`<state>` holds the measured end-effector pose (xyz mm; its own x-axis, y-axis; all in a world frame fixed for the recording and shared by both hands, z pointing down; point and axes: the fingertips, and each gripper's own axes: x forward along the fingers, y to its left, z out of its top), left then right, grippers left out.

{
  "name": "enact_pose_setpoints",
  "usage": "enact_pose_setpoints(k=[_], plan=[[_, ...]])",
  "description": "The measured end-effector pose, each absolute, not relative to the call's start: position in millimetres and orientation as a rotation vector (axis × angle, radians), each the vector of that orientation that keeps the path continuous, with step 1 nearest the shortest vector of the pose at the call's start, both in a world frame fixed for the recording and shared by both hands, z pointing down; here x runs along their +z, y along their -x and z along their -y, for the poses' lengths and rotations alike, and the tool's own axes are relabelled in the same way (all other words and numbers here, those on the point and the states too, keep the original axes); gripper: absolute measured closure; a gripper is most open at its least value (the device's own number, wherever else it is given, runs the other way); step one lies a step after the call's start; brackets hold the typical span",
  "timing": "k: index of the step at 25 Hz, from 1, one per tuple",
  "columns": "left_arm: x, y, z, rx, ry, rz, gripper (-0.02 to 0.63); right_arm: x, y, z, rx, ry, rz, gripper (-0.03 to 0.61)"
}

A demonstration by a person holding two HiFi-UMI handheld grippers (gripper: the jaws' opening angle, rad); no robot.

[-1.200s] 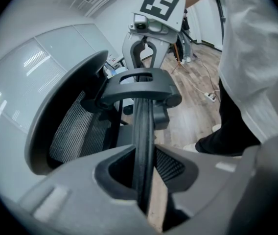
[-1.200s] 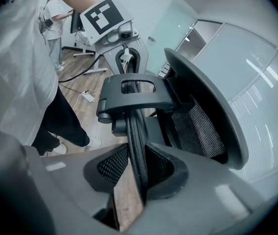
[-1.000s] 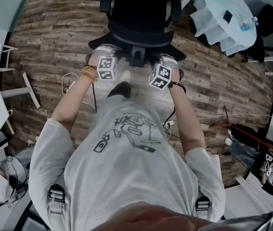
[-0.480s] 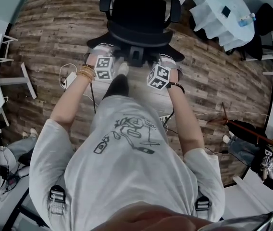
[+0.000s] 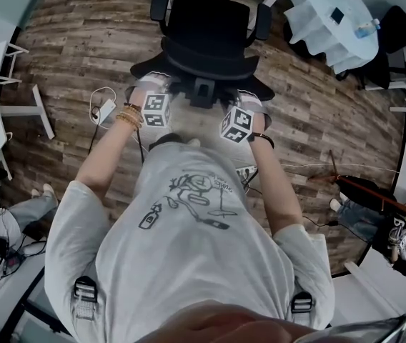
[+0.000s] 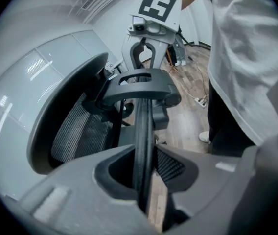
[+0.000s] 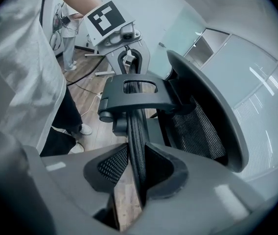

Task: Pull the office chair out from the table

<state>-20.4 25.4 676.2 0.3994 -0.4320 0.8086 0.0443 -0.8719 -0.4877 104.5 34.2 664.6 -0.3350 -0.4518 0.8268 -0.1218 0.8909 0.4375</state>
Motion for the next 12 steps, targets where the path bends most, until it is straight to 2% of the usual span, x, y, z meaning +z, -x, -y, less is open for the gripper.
enact_pose_setpoints(k=[12], plan=[[685, 53, -63, -1.468, 2.231, -0.282, 0.509, 666, -73, -75, -0.34, -0.47, 1.888, 0.469]])
